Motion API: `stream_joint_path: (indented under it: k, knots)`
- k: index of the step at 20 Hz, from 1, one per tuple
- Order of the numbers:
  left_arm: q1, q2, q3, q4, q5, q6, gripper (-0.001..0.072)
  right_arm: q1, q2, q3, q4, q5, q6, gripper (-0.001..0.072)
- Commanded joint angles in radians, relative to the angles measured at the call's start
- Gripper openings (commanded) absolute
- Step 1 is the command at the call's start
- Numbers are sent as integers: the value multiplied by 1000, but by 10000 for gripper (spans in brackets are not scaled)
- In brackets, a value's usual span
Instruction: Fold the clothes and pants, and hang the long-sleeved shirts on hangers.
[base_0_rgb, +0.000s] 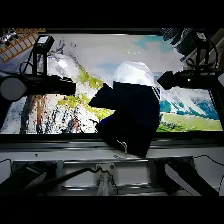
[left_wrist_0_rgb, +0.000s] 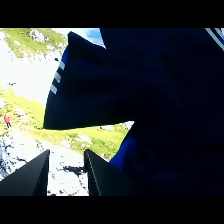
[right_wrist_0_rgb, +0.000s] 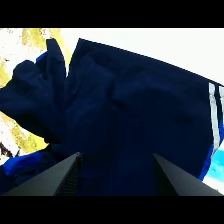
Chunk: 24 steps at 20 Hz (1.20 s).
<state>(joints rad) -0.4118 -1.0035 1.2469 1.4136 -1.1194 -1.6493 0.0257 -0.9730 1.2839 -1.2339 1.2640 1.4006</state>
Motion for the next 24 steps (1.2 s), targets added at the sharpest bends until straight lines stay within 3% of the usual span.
stream_joint_path:
  k: [1, 5, 10, 12, 14, 15, 16, 17, 18, 21, 24]
  knots:
    - [0, 0, 1, 0, 1, 0, 222, 1, 0, 0, 0, -161, -10, 511]
    - [0, -1, 1, 1, 0, 0, 222, 1, 0, 0, 0, -361, -10, 511]
    - [-4, -2, -41, -10, -42, -19, 222, 1, 0, 2, 8, -462, -6, 511]
    - [-7, 14, -124, -11, -68, -66, 221, 1, 4, 2, 8, -464, -6, 511]
    - [-13, 50, -248, -18, -63, -172, 223, 1, 3, 1, 14, -412, -7, 511]
    - [-18, 71, -316, -64, -45, -197, 255, 1, 0, 1, 6, -386, -7, 511]
    - [-24, 87, -376, -130, -16, -190, 344, 1, -4, 1, -3, -357, -8, 511]
    - [-31, 97, -435, -194, 26, -181, 539, 1, -10, 1, -4, -330, -8, 511]
    - [-38, 97, -481, -231, 66, -176, 617, 1, -17, 1, -5, -310, -8, 511]
    - [-42, 85, -586, -267, 198, -156, 614, 1, -27, -3, -4, -291, -8, 511]
    - [-42, 20, -599, -344, 259, -27, 606, 1, -27, -4, -2, -278, -8, 511]
